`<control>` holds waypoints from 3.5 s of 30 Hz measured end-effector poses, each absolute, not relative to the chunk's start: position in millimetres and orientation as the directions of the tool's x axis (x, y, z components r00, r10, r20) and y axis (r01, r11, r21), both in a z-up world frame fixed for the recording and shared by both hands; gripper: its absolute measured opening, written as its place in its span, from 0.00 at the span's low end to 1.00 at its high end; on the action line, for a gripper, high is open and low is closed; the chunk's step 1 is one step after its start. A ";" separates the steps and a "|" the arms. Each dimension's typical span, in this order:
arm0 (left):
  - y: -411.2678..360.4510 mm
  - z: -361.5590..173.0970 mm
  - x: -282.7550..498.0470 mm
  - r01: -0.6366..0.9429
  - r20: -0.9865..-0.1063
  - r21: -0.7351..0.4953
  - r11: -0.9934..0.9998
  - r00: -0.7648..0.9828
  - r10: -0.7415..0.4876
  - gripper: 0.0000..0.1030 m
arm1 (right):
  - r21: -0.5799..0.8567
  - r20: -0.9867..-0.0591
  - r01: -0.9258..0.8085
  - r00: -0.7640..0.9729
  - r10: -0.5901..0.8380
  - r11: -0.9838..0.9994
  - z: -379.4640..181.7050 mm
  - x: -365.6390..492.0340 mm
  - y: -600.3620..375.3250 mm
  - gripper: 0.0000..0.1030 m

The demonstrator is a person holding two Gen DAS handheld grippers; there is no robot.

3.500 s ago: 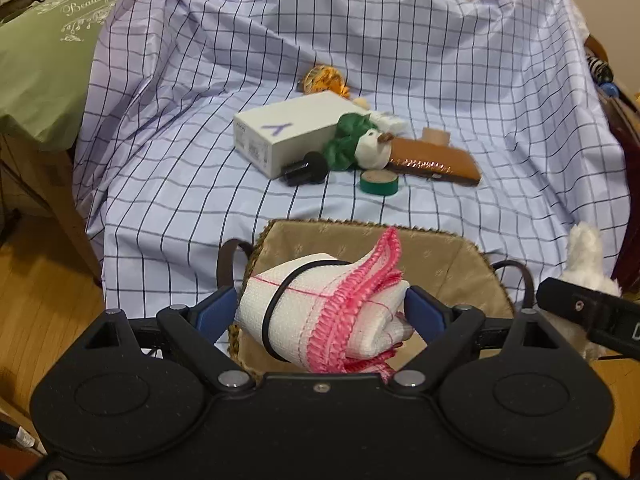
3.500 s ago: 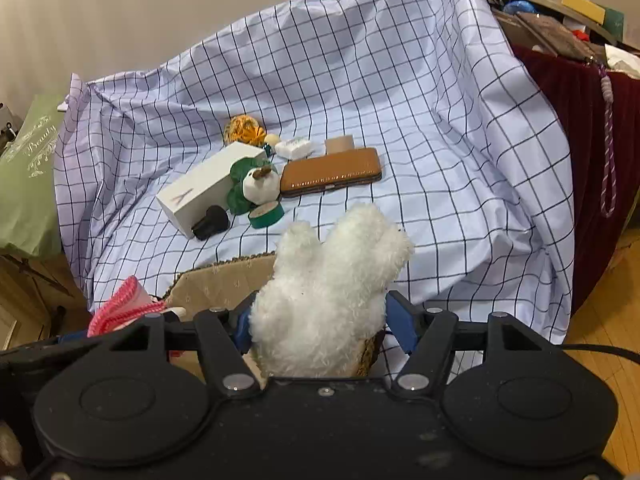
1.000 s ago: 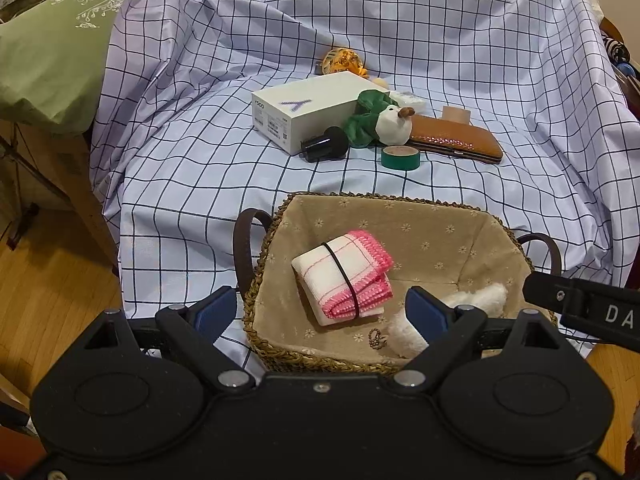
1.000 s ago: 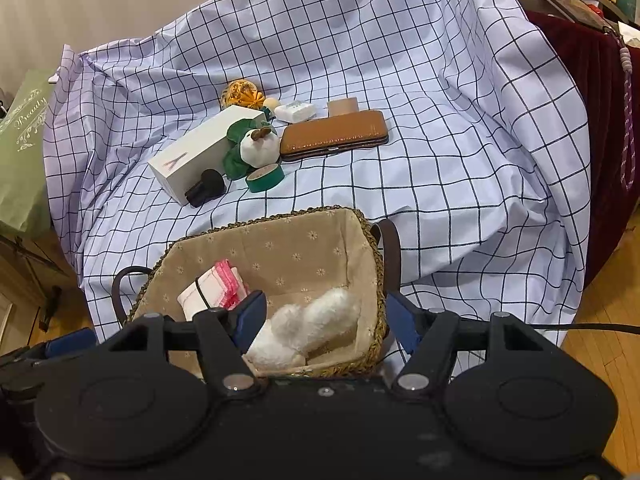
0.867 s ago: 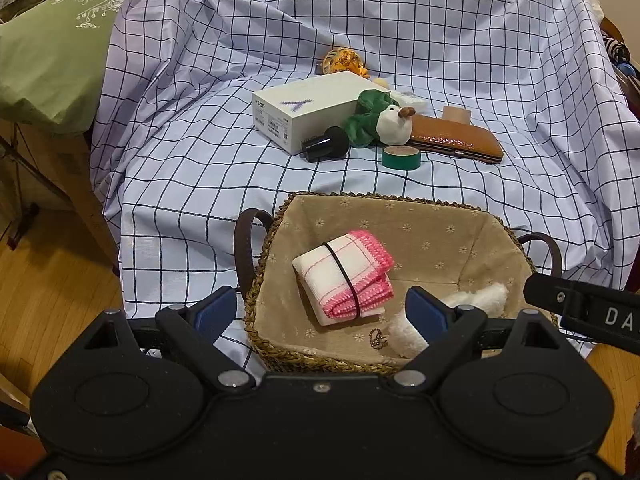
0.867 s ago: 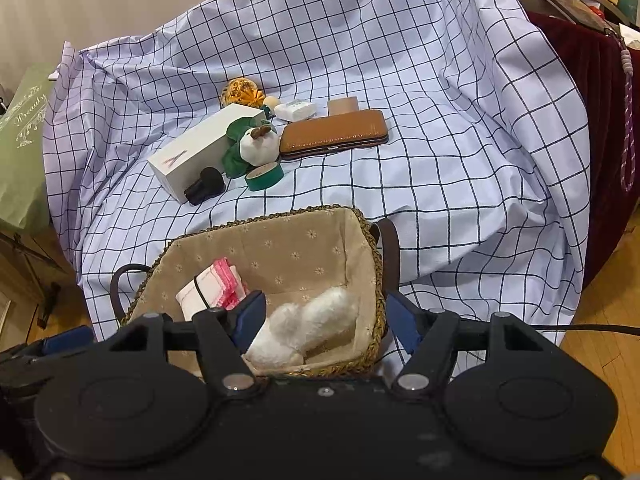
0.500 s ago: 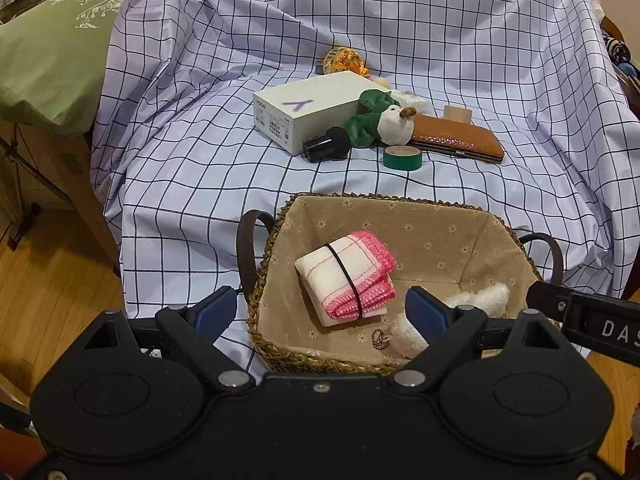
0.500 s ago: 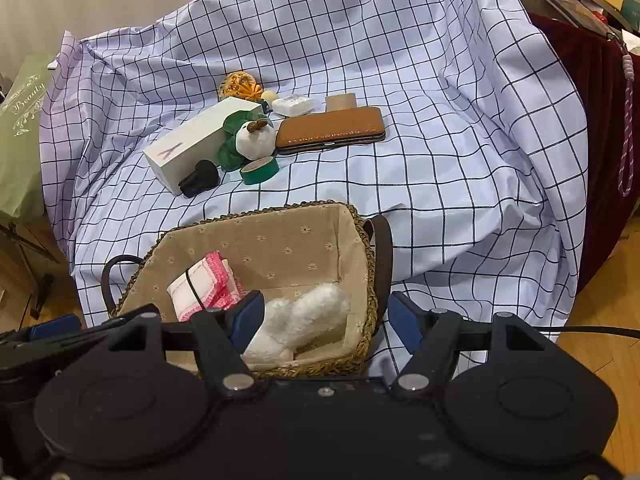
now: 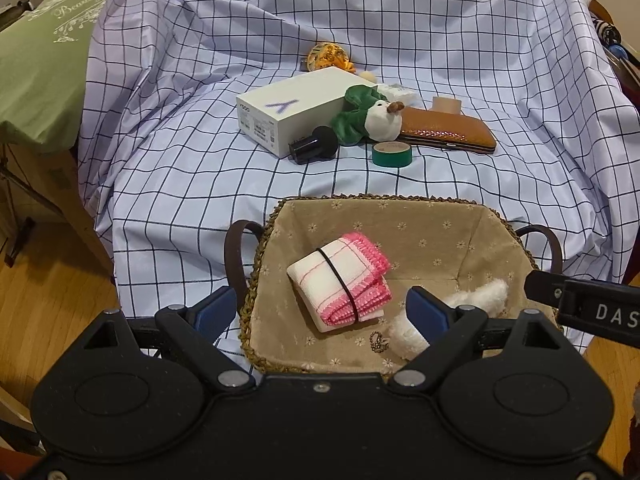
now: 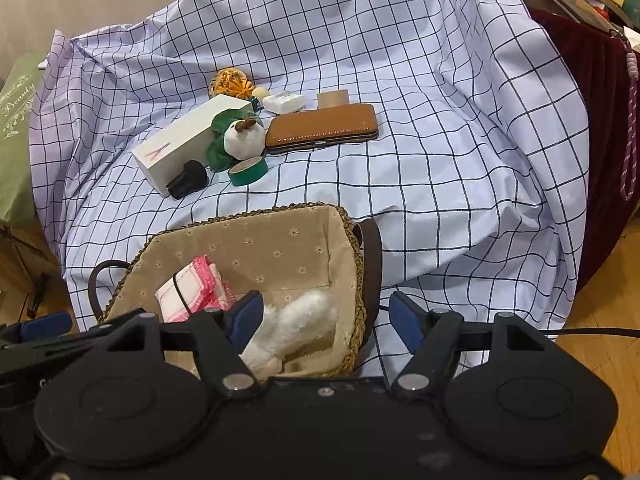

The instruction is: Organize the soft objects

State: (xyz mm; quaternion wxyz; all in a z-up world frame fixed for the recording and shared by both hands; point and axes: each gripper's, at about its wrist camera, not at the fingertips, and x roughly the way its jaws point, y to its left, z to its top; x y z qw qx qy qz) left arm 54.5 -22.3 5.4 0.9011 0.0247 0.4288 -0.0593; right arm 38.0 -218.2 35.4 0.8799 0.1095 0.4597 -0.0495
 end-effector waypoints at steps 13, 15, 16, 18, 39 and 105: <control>-28.4 8.9 78.3 0.176 -0.800 0.011 0.984 0.592 -0.096 0.86 | 0.133 -0.855 0.151 0.518 0.037 0.979 29.7 63.1 -218.3 0.67; -29.8 8.9 82.8 0.187 -0.805 0.015 0.982 0.585 -0.099 0.86 | 0.133 -0.859 0.147 0.510 0.040 0.980 29.0 67.7 -218.3 0.68; -30.5 8.9 85.1 0.193 -0.807 0.016 0.981 0.582 -0.101 0.86 | 0.132 -0.862 0.144 0.505 0.042 0.981 28.6 70.2 -218.5 0.68; -31.7 8.4 89.3 0.203 -0.812 0.019 0.979 0.574 -0.103 0.86 | 0.128 -0.867 0.139 0.496 0.043 0.982 27.6 75.4 -218.6 0.68; -40.7 4.8 132.0 0.303 -0.858 0.016 0.953 0.494 -0.142 0.86 | 0.056 -0.894 0.109 0.449 0.002 0.992 11.7 132.3 -217.4 0.74; -90.9 -30.2 492.9 0.205 -0.833 0.061 0.977 0.550 -0.064 0.88 | 0.061 -0.783 0.126 0.621 -0.030 0.990 -7.8 405.9 -248.0 0.74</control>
